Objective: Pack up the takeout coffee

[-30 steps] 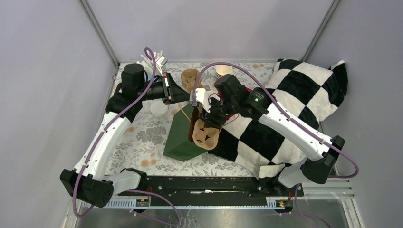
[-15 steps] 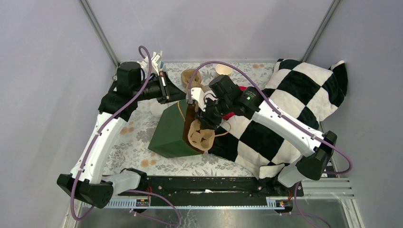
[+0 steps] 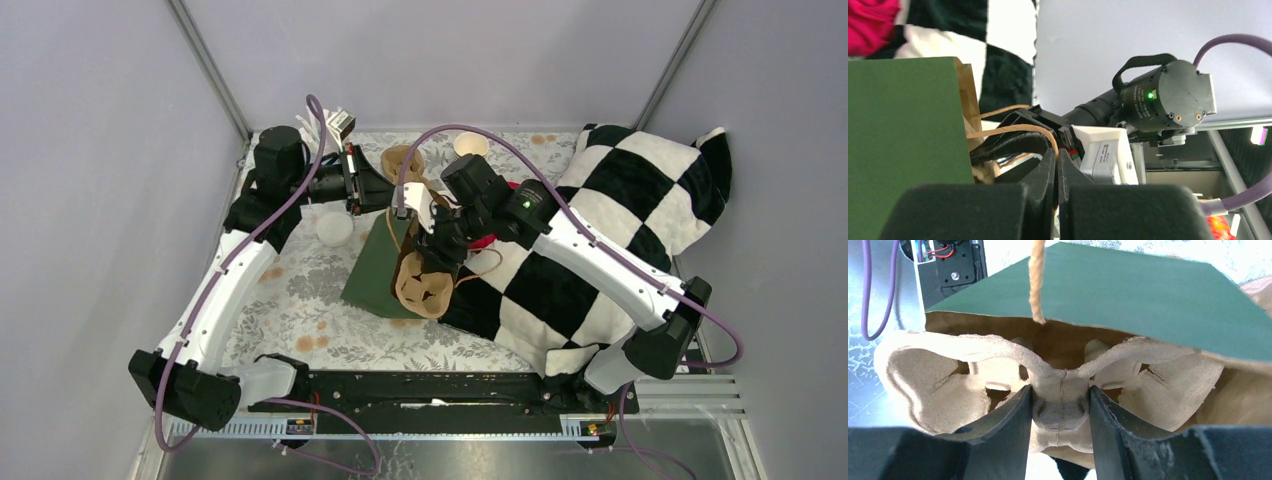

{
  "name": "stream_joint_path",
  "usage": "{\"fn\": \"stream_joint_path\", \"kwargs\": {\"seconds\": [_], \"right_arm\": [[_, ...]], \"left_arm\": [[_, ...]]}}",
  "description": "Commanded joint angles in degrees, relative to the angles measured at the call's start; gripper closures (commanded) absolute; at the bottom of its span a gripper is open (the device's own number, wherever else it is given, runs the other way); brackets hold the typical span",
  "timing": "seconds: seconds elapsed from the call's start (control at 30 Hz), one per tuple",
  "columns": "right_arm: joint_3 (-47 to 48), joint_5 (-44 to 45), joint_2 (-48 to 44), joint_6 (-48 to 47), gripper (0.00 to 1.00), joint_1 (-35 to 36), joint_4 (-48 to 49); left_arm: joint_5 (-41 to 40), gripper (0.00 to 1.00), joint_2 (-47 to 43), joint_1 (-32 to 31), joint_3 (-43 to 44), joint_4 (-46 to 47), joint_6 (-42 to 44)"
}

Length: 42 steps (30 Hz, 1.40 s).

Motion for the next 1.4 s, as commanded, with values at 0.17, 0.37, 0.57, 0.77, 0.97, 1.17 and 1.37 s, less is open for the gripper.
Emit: {"fn": "stream_joint_path", "kwargs": {"seconds": [0.17, 0.37, 0.57, 0.77, 0.97, 1.17, 1.37], "right_arm": [[5.21, -0.11, -3.29, -0.44, 0.55, -0.07, -7.91], [8.11, 3.44, 0.87, -0.65, 0.55, -0.12, -8.81], [11.82, 3.62, 6.19, -1.37, 0.54, -0.63, -7.93], [16.20, -1.12, 10.01, -0.77, 0.55, -1.81, -7.41], [16.35, -0.32, 8.96, 1.44, 0.56, -1.85, -7.73], [15.32, -0.07, 5.85, 3.17, 0.57, -1.83, -9.87], [16.99, -0.91, 3.05, 5.51, 0.58, -1.74, -12.80]], "left_arm": [[7.88, 1.00, -2.60, 1.41, -8.97, 23.50, -20.99], [7.58, 1.00, -1.29, 7.94, -6.96, 5.95, -13.30], [9.20, 1.00, 0.13, 10.23, -7.49, 5.59, -12.32], [8.97, 1.00, 0.75, 12.23, -7.88, 2.22, -8.65], [11.28, 1.00, 1.80, 12.08, -7.60, 4.90, -11.86], [12.48, 1.00, 0.16, 10.30, -8.22, 5.22, -16.36], [8.67, 1.00, -2.92, 3.72, -10.30, 15.79, -27.65]]}}
